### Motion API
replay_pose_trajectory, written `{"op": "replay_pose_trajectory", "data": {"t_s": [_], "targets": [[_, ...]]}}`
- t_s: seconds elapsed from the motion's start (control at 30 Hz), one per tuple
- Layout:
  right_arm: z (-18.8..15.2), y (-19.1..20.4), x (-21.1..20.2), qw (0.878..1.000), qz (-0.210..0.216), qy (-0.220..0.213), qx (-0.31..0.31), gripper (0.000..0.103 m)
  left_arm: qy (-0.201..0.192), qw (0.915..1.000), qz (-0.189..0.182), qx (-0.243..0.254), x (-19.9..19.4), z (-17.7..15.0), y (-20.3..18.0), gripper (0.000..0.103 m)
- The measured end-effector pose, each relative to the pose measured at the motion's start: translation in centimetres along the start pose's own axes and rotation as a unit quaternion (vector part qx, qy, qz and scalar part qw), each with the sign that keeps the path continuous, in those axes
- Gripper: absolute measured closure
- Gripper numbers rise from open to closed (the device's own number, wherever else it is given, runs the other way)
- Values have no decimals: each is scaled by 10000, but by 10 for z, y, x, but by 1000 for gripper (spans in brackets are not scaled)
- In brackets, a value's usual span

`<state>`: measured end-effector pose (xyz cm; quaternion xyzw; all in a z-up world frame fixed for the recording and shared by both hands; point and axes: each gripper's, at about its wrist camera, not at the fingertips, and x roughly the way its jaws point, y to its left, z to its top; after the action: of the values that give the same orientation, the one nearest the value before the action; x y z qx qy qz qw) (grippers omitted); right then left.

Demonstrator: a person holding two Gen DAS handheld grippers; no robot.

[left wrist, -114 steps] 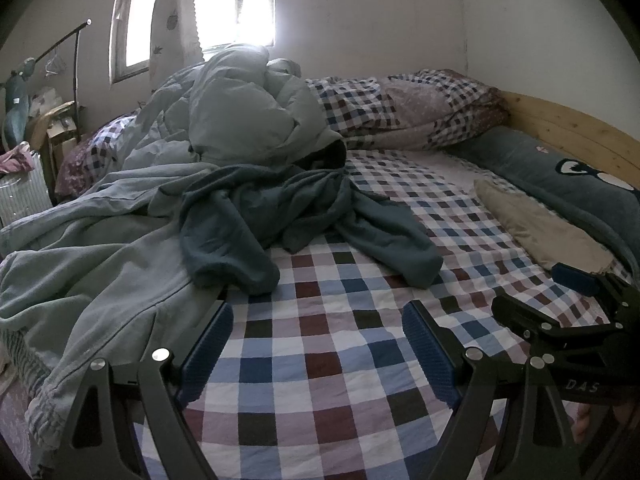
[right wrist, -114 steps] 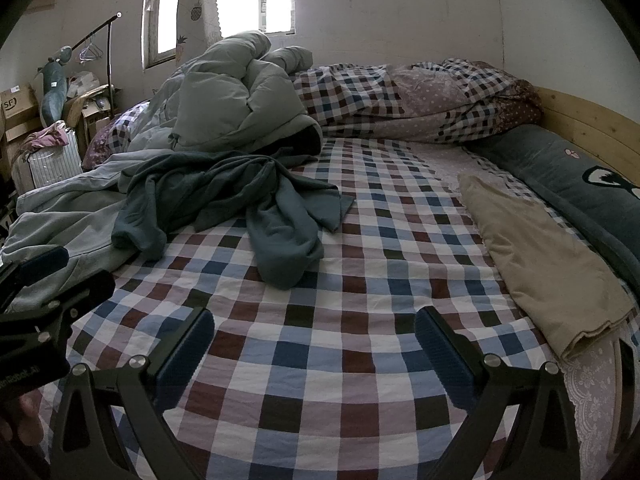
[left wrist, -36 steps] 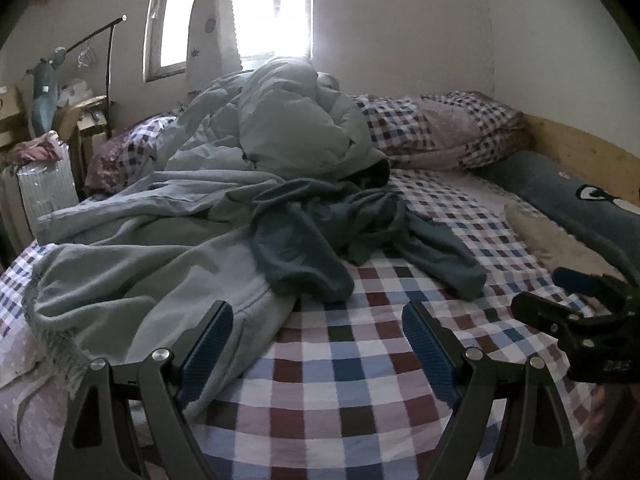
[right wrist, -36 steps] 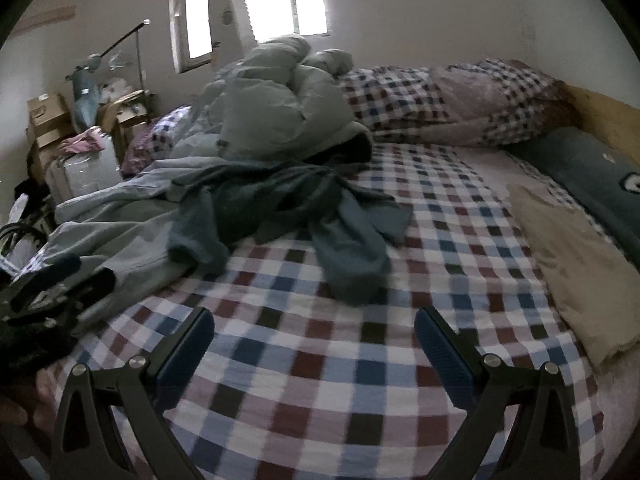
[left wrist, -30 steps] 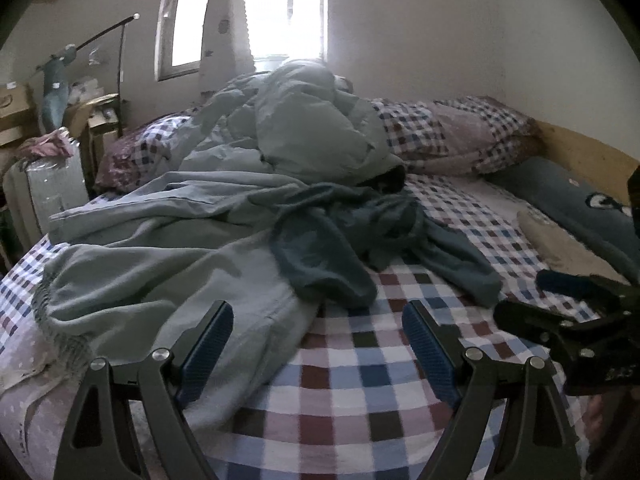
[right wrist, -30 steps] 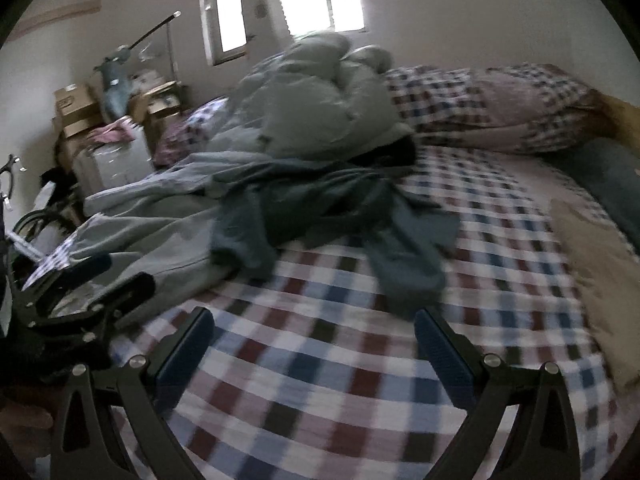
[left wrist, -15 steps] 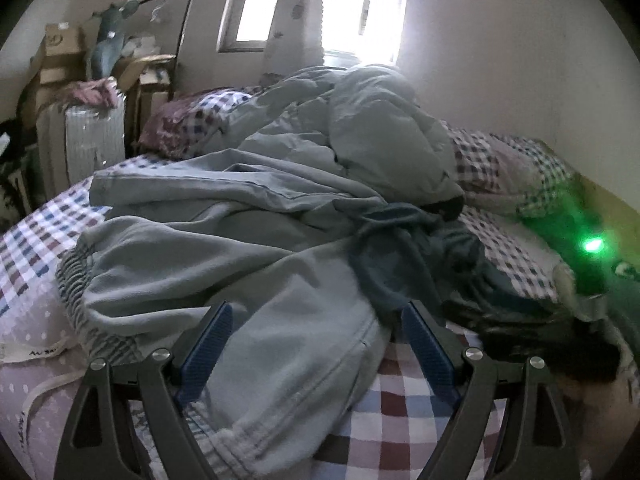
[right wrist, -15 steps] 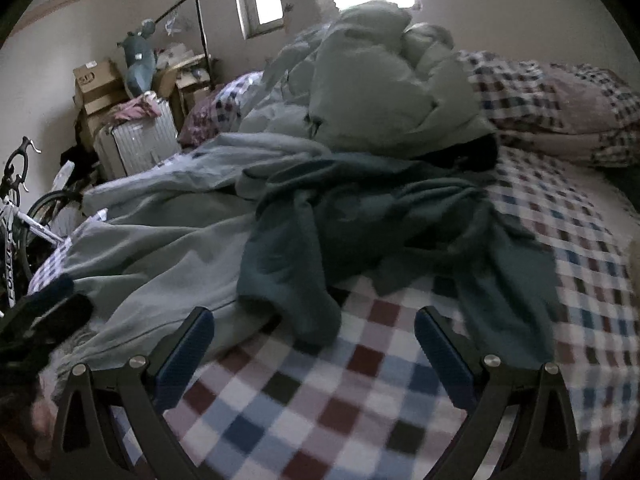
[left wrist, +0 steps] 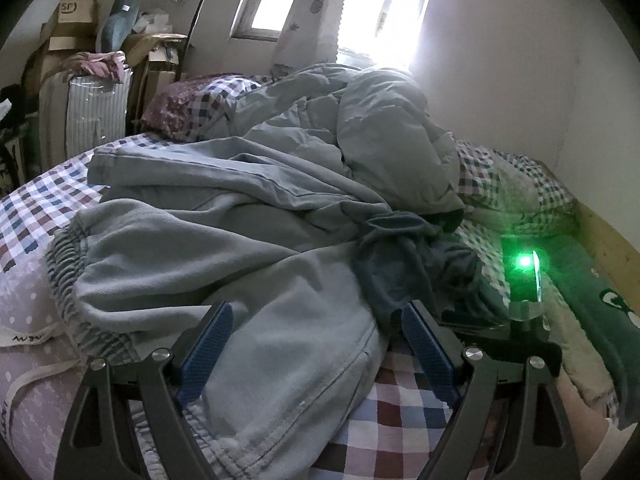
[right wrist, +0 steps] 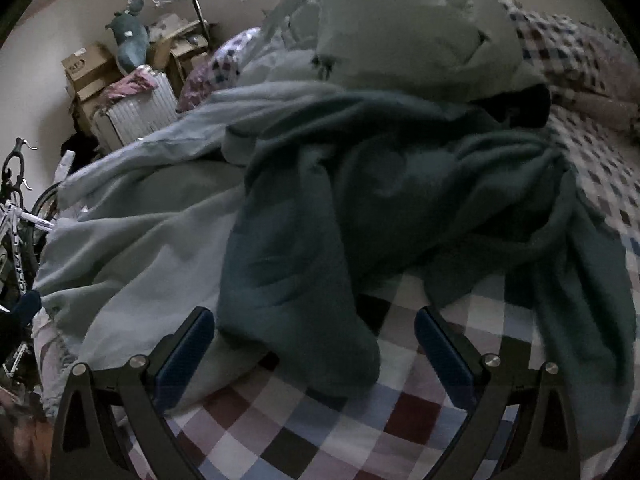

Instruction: Fold clothes

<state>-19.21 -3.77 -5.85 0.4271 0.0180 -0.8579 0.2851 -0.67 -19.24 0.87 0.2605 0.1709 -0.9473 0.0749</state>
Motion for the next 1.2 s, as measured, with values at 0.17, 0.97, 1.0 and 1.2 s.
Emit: {"op": "replay_pose_trajectory", "data": {"t_s": [0.17,0.97,1.0,1.2], "targets": [[2,3,5,9999,46,118,-33,22,6,10000,3,28,1,1,-2,14],[-33,-7,-89,9980,-225,-588,-89,89,63,9975,-457,533,3,-8,-43,14],[-37,-10,-96,9978,-230,-625,-46,90,71,9972,-463,574,3,-9,-46,14],[-59,-21,-126,9967,-322,-749,4,91,54,9953,-568,776,3,-16,-64,1]]}}
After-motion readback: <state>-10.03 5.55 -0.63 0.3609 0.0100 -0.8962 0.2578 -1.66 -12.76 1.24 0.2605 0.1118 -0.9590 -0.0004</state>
